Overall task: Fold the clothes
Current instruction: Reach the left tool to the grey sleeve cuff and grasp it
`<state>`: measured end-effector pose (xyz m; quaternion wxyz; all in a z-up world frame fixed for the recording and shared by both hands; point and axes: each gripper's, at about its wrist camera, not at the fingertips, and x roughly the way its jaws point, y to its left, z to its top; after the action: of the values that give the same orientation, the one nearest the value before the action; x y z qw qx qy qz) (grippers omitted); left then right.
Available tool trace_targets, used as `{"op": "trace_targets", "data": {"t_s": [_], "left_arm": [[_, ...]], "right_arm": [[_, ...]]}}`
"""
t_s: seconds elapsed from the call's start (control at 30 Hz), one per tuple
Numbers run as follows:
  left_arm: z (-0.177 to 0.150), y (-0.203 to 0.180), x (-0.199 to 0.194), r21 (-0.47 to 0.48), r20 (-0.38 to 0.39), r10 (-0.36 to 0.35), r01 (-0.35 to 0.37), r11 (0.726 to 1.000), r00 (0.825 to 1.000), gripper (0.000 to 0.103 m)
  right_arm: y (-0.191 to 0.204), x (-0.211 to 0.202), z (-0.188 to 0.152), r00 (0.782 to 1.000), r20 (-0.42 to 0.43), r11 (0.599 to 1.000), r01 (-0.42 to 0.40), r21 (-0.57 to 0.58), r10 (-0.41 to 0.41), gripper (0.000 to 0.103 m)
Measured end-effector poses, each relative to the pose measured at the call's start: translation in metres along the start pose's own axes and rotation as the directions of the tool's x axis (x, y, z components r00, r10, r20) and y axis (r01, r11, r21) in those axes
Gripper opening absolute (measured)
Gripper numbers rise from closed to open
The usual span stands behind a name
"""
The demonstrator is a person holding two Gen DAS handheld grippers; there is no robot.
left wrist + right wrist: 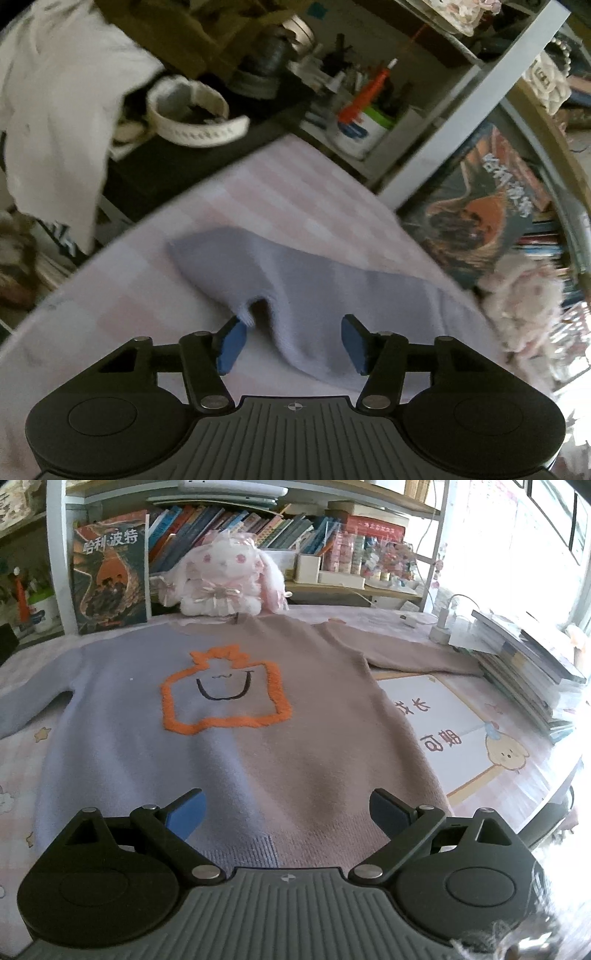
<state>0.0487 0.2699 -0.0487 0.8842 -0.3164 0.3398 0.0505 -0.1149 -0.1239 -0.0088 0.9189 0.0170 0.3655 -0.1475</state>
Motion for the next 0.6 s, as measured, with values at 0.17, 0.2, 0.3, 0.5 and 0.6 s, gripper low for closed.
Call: {"op": "trace_targets", "data": {"t_s": [0.17,0.2,0.3,0.5,0.6], "left_arm": [[0.003,0.007,0.000,-0.035,0.028,0.000,0.001,0.999,1.000,0.056],[0.005,0.010,-0.001,-0.047,0.041,0.011,-0.009,0.999,0.999,0.056],[0.012,0.022,-0.003,-0.080,0.073,0.030,-0.024,0.996,0.997,0.055],[0.017,0.039,-0.007,-0.152,0.107,0.037,-0.020,0.988,0.994,0.054],[0.016,0.039,-0.008,-0.148,0.112,0.038,-0.021,0.989,0.993,0.054]], "right_arm": [[0.000,-0.001,-0.001,1.000,0.003,1.000,-0.002,-0.004,0.002,0.095],[-0.001,-0.001,-0.001,1.000,0.001,1.000,0.000,0.000,0.000,0.095],[-0.005,-0.001,-0.003,1.000,-0.009,1.000,0.007,0.011,-0.007,0.095],[-0.005,-0.002,-0.006,1.000,-0.019,1.000,0.009,0.003,-0.009,0.095],[-0.005,-0.002,-0.008,1.000,-0.025,1.000,0.006,-0.003,-0.006,0.095]]}}
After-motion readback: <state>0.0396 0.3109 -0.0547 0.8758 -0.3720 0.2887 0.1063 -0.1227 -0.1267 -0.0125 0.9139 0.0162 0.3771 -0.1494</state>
